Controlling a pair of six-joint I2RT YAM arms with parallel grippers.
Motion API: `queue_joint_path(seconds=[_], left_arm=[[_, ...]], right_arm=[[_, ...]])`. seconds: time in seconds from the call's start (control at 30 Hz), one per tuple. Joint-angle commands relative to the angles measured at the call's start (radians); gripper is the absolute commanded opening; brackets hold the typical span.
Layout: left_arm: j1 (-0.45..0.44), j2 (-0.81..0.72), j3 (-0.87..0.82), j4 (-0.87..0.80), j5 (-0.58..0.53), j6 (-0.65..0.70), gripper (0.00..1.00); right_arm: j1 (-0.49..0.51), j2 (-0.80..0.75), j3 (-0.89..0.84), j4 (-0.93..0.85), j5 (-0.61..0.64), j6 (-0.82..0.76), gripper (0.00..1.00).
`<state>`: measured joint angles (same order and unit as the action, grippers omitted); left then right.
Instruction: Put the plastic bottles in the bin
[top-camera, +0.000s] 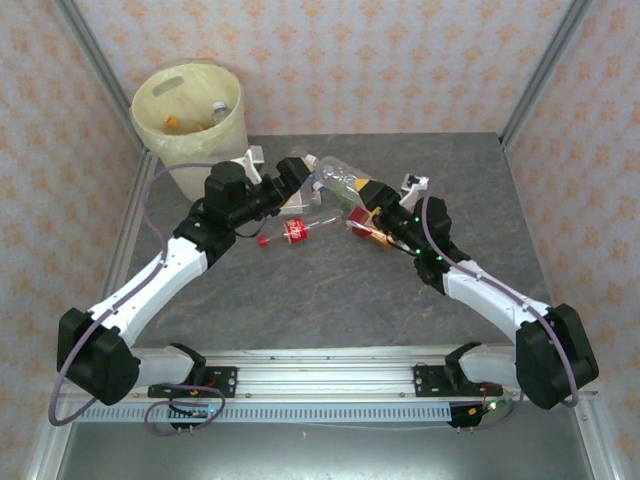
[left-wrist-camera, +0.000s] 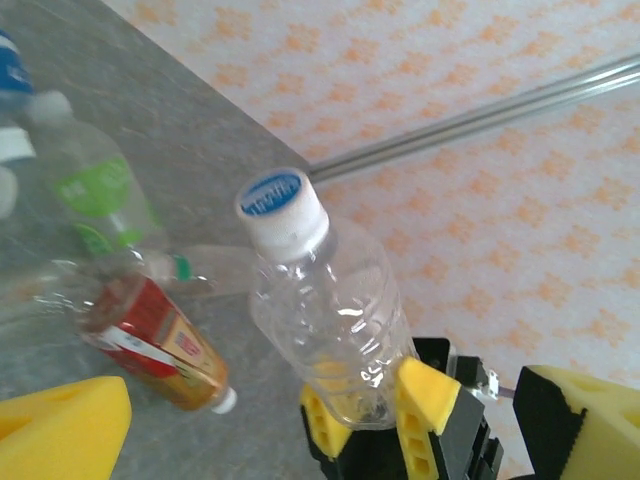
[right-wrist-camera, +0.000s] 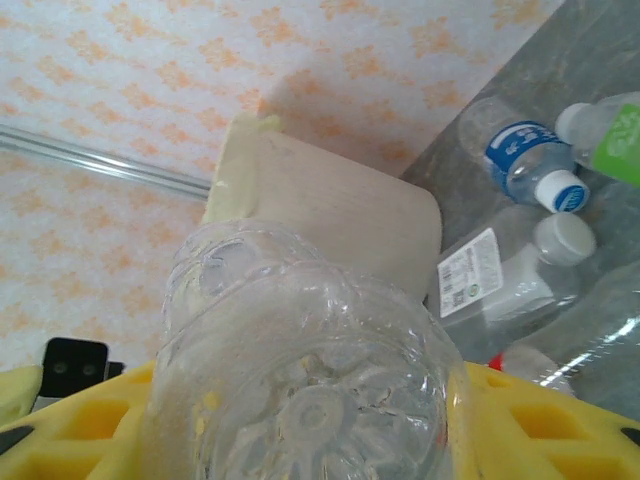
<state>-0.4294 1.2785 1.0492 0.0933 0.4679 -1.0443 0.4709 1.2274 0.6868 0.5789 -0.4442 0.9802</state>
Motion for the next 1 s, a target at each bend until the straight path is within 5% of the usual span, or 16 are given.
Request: queue_joint_path(seconds=[0.0,0.43,0.77,0.97], left_arm=[[-0.026,0.021,0.000,0.143,-0.055,-0.041,1.00],[-0.070,0.106,0.005,0.297,-0.088,-0.097,1.00],[-0.085,0.116,-0.012,0.349,-0.098,-0.089,0.77],[-0.085,0.128,-0.002,0.332,-0.083,-0.077,0.75]], right_arm=[[0.032,-0.003,0.036,0.098,0.005,0.002,0.48],[0.097,0.019,0.038,0.188,0.006,0.004,0.49],[0.104,0.037,0.023,0.214,0.008,0.035,0.51],[0.104,0.044,0.031,0.241,-0.048,0.052,0.52]])
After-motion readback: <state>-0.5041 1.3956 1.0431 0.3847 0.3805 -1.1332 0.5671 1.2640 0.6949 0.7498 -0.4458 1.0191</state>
